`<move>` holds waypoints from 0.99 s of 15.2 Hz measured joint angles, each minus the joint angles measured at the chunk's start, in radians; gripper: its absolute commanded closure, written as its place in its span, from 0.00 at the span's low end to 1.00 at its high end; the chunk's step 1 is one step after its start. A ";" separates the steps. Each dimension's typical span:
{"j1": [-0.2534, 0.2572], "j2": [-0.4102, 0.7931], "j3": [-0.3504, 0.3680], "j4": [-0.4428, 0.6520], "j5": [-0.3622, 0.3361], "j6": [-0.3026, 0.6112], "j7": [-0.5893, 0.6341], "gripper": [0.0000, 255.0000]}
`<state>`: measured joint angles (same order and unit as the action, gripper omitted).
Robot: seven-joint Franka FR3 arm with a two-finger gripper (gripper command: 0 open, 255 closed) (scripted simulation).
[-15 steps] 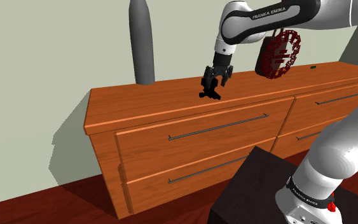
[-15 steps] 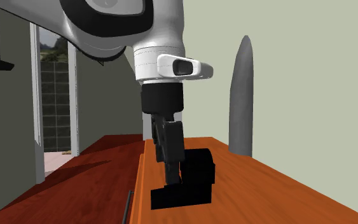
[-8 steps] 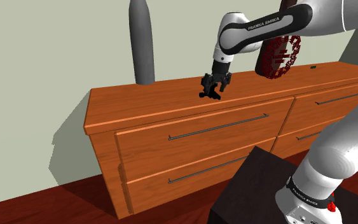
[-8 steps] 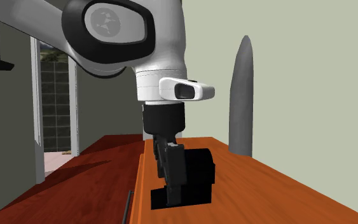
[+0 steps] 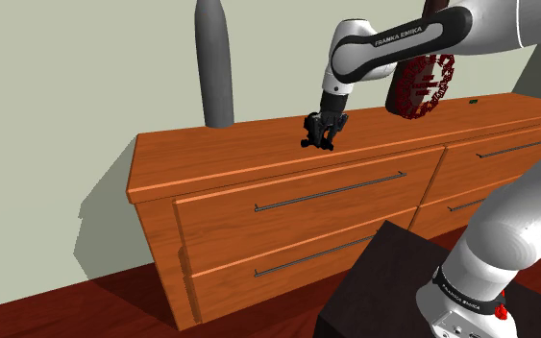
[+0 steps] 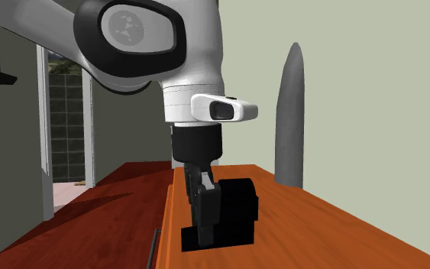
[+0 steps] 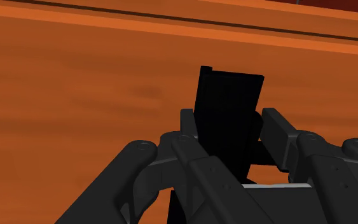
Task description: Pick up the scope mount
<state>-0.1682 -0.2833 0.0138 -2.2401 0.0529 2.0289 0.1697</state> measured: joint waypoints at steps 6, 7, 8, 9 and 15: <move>-0.001 -0.009 -0.001 0.032 -0.001 -0.041 0.000 1.00; -0.001 -0.008 -0.001 0.047 -0.002 -0.056 0.002 1.00; -0.001 -0.010 -0.001 0.060 -0.002 -0.071 0.003 1.00; -0.001 -0.013 -0.001 0.069 -0.002 -0.083 0.003 1.00; -0.001 -0.020 -0.001 0.142 -0.003 -0.163 0.007 1.00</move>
<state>-0.1690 -0.3032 0.0126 -2.0983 0.0495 1.8660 0.1767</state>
